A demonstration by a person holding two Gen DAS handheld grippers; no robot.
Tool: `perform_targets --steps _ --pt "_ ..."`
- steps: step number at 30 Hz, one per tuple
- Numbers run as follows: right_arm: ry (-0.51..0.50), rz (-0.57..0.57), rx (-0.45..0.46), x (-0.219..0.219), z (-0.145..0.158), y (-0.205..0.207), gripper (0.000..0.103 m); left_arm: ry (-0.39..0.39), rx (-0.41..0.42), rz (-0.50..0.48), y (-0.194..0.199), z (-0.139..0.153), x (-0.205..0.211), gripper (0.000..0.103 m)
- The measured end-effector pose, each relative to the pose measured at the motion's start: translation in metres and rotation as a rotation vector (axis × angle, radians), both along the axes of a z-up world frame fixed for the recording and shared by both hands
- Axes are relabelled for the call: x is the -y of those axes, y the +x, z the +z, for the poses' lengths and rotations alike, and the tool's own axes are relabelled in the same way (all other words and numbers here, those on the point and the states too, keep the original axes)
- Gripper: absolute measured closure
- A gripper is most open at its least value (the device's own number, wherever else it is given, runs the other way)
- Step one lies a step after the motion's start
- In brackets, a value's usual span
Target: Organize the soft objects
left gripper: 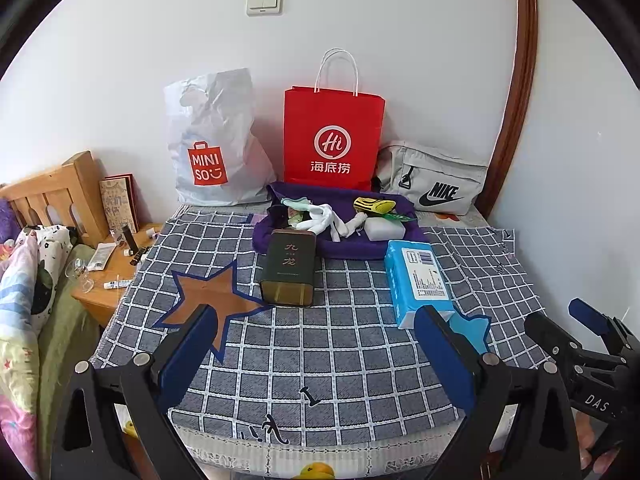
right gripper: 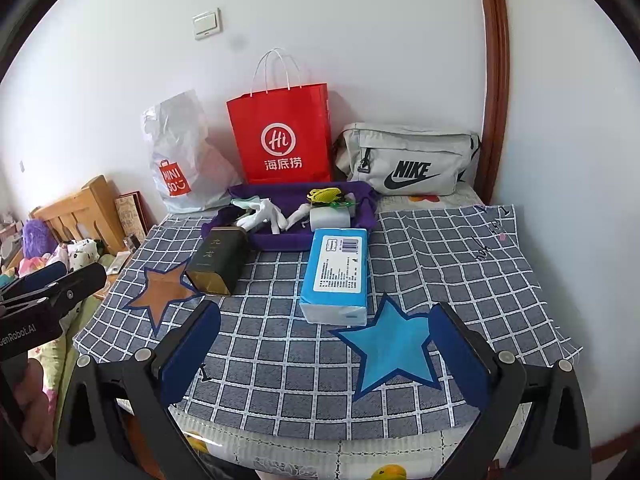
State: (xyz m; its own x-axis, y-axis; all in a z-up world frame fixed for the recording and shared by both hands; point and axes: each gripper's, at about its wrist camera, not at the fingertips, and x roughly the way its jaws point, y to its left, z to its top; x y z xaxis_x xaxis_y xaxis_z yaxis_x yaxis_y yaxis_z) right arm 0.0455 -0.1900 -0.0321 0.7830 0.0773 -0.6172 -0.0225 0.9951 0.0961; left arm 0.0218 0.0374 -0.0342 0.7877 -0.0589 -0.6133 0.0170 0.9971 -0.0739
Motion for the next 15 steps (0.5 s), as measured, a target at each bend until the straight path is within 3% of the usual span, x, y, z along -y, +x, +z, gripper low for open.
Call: perform_targets --steps 15 --pt "-0.002 0.006 0.009 -0.0032 0.0014 -0.0043 0.001 0.004 -0.002 -0.008 -0.0019 0.0003 0.0032 0.004"
